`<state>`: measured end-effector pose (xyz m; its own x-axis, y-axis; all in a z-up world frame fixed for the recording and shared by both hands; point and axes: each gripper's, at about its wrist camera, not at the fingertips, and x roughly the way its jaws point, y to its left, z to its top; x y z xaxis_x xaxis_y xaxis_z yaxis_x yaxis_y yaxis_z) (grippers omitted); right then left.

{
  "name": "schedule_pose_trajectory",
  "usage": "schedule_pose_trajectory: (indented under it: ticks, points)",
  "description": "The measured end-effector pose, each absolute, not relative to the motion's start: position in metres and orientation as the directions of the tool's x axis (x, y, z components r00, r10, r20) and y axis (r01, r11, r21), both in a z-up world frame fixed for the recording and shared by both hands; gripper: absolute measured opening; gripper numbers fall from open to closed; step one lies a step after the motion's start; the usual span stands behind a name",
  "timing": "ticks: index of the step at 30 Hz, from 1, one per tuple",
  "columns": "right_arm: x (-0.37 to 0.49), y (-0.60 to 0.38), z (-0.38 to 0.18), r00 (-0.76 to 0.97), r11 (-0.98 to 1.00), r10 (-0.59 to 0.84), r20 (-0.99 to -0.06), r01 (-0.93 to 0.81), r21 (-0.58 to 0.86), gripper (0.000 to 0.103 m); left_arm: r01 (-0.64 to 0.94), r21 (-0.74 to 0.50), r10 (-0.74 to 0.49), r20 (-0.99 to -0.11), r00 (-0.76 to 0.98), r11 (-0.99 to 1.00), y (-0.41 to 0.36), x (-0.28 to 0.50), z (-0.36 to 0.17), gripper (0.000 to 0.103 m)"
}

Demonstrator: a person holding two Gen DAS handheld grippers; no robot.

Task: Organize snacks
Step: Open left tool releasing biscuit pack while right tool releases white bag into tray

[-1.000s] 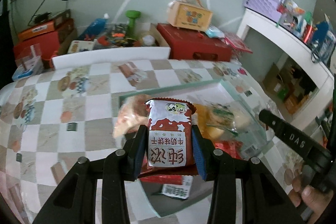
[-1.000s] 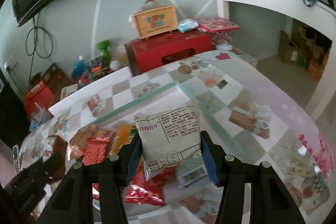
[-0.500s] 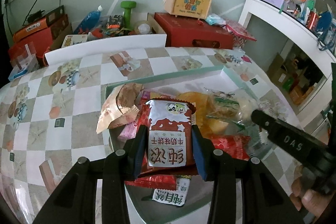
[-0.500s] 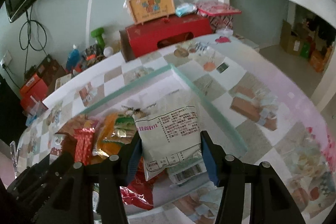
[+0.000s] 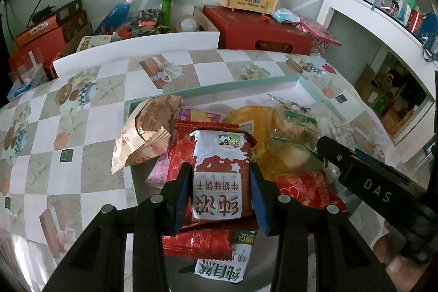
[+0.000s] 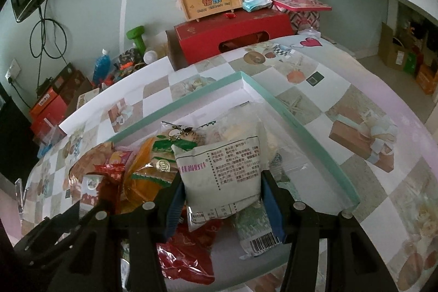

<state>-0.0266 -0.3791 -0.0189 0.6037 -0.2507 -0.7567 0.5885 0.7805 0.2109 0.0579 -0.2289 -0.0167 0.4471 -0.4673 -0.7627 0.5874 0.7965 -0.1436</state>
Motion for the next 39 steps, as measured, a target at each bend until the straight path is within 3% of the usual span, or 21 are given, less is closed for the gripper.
schedule_pose_trajectory:
  ticks: [14, 16, 29, 32, 34, 39]
  points:
    - [-0.026, -0.382, -0.018, 0.600, 0.780, -0.249, -0.761, 0.590, 0.210, 0.060, 0.597, -0.157, -0.481, -0.762, 0.434, 0.786, -0.227, 0.058, -0.012, 0.047]
    - [-0.026, -0.382, -0.018, 0.591, 0.778, -0.253, -0.766, 0.595, 0.203, 0.065, 0.603, -0.162, -0.493, -0.754, 0.435, 0.781, -0.227, 0.056, -0.007, 0.058]
    - [-0.028, -0.376, -0.007, 0.578, 0.794, -0.279, -0.767, 0.588, 0.154, 0.086, 0.546, -0.150, -0.445, -0.769, 0.460, 0.824, -0.201, 0.061, 0.008, 0.071]
    - [-0.026, -0.372, -0.006, 0.578, 0.803, -0.276, -0.768, 0.578, 0.146, 0.103, 0.513, -0.140, -0.419, -0.769, 0.483, 0.847, -0.188, 0.066, 0.008, 0.087]
    - [-0.024, -0.369, -0.006, 0.583, 0.811, -0.272, -0.766, 0.567, 0.144, 0.103, 0.490, -0.122, -0.397, -0.763, 0.510, 0.863, -0.181, 0.068, 0.008, 0.096]
    - [-0.022, -0.356, -0.001, 0.593, 0.826, -0.277, -0.756, 0.549, 0.128, 0.103, 0.413, -0.084, -0.334, -0.742, 0.581, 0.907, -0.157, 0.072, 0.014, 0.103]
